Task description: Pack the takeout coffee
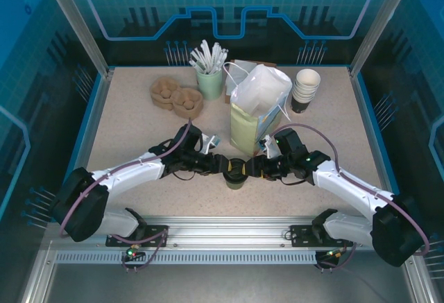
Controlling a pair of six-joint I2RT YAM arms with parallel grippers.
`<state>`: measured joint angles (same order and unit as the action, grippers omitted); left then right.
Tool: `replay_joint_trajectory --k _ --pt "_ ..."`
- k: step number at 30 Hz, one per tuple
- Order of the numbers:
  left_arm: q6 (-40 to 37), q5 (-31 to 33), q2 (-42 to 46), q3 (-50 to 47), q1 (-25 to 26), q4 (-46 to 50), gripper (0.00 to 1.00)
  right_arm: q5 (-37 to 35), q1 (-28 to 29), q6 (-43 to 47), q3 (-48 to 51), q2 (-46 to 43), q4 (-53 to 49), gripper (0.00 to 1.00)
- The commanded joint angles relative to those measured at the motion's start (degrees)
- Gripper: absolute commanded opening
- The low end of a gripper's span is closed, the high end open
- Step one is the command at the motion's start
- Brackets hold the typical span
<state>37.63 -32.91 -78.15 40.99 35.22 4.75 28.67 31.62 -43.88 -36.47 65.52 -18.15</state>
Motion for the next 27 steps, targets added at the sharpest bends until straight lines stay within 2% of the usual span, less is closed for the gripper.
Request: replay_joint_trajectory --k 1,13,27 --pt "0.7 -1.29 -1.27 -1.02 0.43 0.52 0.47 -4.16 0.86 0.8 -0.05 1.3 -4.88 0.52" --pt "-1.94 -0.89 -3.44 1.52 0.35 4.24 0.44 -4.99 0.9 0.4 0.91 3.2 -4.68 0.51" --pt "0.45 -1.21 -4.81 -4.52 0.27 -0.85 0.42 -5.2 0.34 -0.04 1.49 4.78 -4.25 0.48"
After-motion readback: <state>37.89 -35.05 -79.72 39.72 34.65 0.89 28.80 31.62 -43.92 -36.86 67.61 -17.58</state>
